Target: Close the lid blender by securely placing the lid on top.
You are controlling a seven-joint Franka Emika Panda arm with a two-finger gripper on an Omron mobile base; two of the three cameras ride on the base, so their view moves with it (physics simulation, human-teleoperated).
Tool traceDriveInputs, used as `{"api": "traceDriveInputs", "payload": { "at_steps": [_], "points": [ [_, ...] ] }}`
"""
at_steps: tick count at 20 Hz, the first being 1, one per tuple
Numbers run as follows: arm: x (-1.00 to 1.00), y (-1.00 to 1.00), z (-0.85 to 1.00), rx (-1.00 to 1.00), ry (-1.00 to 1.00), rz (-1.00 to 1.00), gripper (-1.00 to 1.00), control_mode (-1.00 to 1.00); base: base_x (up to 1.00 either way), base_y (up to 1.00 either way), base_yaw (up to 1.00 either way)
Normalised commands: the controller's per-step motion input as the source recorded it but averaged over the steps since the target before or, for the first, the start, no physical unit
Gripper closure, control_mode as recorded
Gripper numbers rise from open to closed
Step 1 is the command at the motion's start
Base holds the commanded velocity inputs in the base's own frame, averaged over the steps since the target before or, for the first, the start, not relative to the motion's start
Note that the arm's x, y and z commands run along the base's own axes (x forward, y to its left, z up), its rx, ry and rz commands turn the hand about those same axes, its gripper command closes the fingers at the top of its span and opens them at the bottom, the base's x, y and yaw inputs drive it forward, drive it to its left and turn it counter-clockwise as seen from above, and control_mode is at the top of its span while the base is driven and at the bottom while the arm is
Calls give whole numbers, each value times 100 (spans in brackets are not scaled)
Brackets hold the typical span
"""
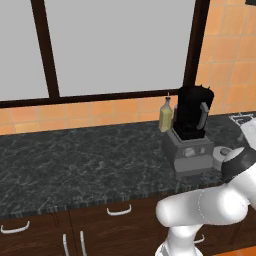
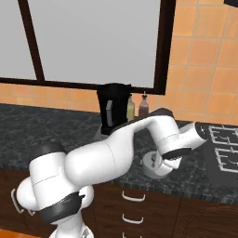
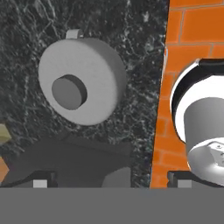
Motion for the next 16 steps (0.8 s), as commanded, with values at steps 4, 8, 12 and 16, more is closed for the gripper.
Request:
{"api": "traceDriveInputs", "payload": {
  "at_steps": [4, 8, 12, 16],
  "points": [
    [20, 0, -6, -11, 7, -13, -100, -100, 0, 0, 0],
    [11, 5, -8, -18, 12, -13, -100, -100, 0, 0, 0],
    [0, 15, 0, -10, 10, -4, -100, -100, 0, 0, 0],
    [13, 0, -1, 0, 7, 0, -100, -100, 0, 0, 0]
  ]
}}
